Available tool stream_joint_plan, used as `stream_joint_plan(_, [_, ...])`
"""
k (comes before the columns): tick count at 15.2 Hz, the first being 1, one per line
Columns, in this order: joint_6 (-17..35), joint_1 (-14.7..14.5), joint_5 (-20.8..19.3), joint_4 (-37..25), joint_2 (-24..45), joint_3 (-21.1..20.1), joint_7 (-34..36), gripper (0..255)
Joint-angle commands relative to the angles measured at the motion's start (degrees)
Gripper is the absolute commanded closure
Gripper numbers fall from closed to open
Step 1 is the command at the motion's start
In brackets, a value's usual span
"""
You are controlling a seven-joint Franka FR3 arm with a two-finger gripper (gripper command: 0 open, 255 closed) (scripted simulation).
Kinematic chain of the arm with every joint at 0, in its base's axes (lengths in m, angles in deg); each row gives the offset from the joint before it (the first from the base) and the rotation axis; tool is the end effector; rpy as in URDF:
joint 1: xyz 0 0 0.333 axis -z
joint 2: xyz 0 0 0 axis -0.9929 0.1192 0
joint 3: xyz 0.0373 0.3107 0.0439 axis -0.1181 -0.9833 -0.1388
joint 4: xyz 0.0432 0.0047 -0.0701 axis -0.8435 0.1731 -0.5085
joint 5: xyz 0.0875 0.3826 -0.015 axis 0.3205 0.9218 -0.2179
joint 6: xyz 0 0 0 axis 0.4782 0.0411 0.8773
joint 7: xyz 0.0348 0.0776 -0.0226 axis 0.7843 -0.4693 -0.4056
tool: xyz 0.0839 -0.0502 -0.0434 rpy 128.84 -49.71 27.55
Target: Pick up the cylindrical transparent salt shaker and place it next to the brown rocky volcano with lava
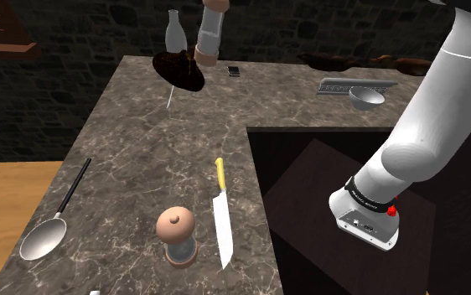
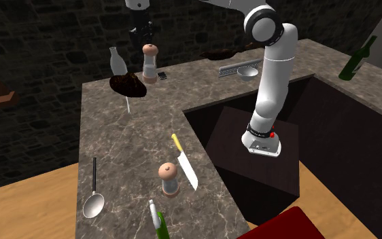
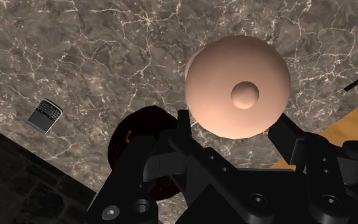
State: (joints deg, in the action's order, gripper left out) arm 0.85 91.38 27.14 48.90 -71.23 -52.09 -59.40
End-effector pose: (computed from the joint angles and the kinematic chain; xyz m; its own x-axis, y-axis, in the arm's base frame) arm 0.5927 0.0993 0.6551 0.9984 -0.0254 0.0504 -0.0263 -0.9995 0.0156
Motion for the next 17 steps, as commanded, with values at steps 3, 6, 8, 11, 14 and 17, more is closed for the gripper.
stream_joint_plan(3, [-2.4, 1.9, -1.2, -7.5, 5.1, 1.7, -4.4, 255])
stream_joint_plan(6, [-2.8, 2.7, -1.8, -10.7, 7.9, 2.4, -6.4, 255])
stream_joint_plan(8, [-0.6, 3.2, -1.4, -7.4, 6.8, 2.5, -6.5, 255])
stream_joint_plan(11, [2.4, 3.8, -0.9, -3.1, 5.4, 2.5, -6.5, 255])
stream_joint_plan(14, [5.3, 4.2, -0.6, 0.8, 4.3, 2.6, -6.6, 255])
stream_joint_plan(17, [8.0, 4.5, -0.3, 4.3, 3.5, 2.6, -6.6, 255])
